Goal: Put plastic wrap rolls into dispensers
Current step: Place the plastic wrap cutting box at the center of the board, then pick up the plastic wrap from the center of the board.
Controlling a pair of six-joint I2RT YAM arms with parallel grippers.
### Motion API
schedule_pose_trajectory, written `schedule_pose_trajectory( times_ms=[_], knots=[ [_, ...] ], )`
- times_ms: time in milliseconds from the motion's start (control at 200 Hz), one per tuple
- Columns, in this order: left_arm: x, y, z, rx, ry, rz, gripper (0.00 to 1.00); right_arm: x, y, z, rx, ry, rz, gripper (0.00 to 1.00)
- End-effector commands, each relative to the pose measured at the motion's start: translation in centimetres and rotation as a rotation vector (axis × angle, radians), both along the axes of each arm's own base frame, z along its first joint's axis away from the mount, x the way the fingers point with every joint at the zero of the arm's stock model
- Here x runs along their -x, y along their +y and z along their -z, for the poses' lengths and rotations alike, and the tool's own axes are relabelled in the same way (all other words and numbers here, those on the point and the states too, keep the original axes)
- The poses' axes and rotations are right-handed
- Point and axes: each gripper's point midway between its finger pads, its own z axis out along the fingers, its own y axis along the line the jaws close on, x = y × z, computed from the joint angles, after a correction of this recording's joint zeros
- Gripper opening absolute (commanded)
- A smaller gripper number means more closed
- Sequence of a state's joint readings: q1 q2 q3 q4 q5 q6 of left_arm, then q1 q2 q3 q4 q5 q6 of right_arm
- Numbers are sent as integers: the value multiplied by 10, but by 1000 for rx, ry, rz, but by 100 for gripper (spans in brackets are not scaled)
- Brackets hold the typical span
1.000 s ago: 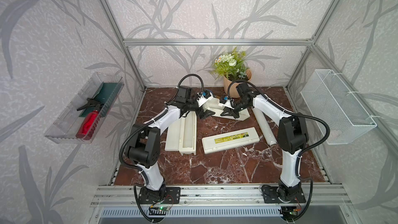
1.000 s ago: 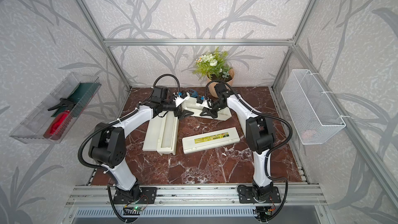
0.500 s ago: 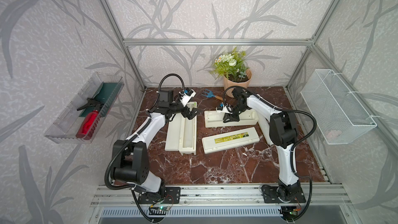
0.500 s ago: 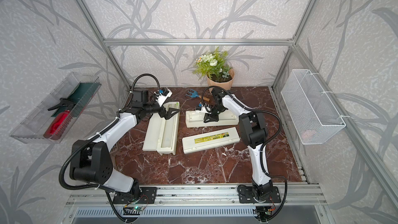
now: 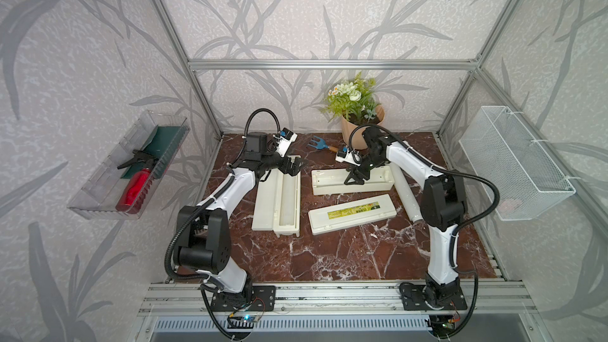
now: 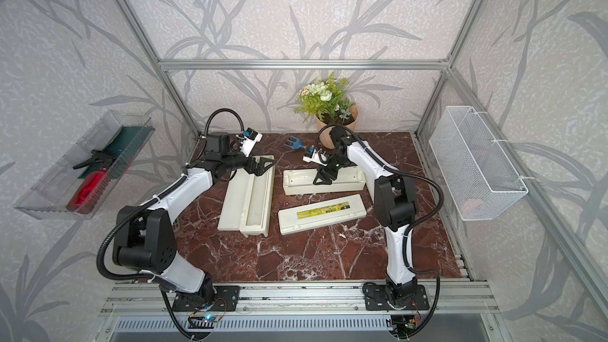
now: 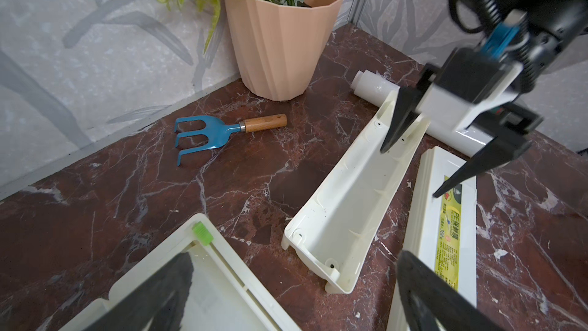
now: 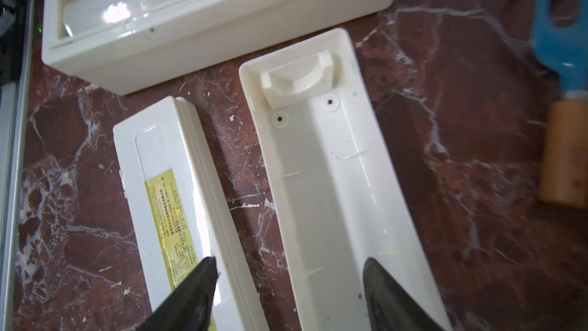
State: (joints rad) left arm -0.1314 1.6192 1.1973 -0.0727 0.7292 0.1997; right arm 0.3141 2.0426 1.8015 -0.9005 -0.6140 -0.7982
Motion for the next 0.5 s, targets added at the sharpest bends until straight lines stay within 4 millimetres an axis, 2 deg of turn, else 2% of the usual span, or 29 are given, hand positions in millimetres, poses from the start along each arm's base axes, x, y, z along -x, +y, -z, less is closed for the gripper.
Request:
schedule_pose_trajectory(
  times_ms=[0, 55, 130, 265, 390, 495],
  knots=[
    [-16, -7, -15, 71, 21, -53, 93, -17, -56, -29, -43, 81, 295, 71],
    [-21, -10, -15, 85, 23, -74, 86, -26, -92, -21, -13, 127, 461, 71],
    [-25, -14, -16, 92, 8, -104, 86, -22, -137, -4, 29, 199, 651, 70],
    [-32, -17, -17, 91, 11, -156, 86, -1, -191, 29, 120, 243, 867, 73],
    [-39, -18, -10, 65, 49, -186, 85, 8, -219, 48, 181, 300, 980, 73],
    [-42, -21, -7, 48, 59, -185, 85, 5, -225, 58, 201, 320, 998, 73]
  ],
)
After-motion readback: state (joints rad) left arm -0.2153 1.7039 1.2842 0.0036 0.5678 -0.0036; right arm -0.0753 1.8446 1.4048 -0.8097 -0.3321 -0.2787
